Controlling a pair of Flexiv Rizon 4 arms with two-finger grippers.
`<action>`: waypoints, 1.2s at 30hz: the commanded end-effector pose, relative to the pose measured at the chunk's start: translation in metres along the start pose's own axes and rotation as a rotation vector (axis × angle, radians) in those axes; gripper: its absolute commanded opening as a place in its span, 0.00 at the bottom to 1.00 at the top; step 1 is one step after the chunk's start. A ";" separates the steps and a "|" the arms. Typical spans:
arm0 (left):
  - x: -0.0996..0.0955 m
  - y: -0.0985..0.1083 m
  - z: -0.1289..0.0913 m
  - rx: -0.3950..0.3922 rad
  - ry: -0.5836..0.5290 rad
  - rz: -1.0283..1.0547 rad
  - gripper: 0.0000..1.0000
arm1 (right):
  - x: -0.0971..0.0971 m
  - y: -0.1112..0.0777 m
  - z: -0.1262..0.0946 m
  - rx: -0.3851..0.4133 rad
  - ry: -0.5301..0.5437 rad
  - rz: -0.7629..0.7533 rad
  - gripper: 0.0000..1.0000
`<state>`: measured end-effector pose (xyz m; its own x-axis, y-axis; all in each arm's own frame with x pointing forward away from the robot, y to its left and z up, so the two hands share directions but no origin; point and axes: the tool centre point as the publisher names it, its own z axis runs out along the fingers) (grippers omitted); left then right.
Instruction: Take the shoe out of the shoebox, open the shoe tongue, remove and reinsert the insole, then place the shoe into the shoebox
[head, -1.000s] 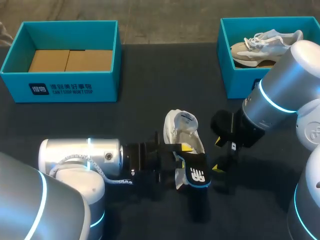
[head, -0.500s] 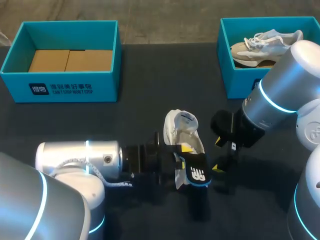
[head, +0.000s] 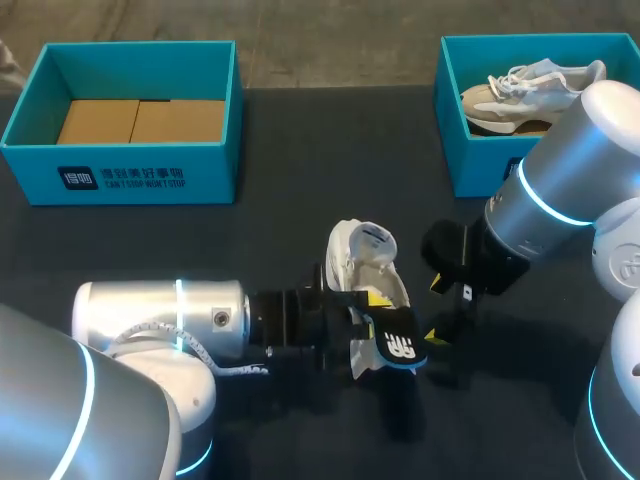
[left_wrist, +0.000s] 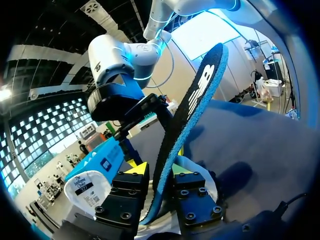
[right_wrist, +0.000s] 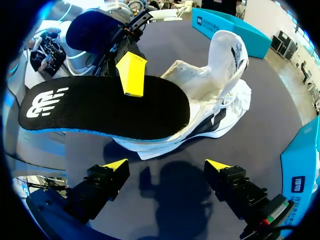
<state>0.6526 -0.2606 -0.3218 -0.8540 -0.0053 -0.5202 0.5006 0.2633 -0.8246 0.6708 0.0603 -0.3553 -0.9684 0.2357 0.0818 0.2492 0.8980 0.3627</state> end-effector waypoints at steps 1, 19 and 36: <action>-0.002 -0.003 0.006 -0.026 0.009 -0.001 0.18 | 0.001 0.000 0.000 0.001 -0.002 0.000 1.00; -0.002 0.013 0.004 -0.002 0.002 -0.015 0.00 | 0.001 0.000 0.000 0.001 -0.002 0.000 1.00; -0.008 0.036 0.010 0.005 -0.012 0.066 0.00 | 0.001 0.000 0.000 0.001 -0.002 0.000 1.00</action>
<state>0.6755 -0.2566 -0.3453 -0.8174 -0.0004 -0.5760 0.5569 0.2554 -0.7904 0.6708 0.0603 -0.3553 -0.9684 0.2356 0.0818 0.2491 0.8980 0.3627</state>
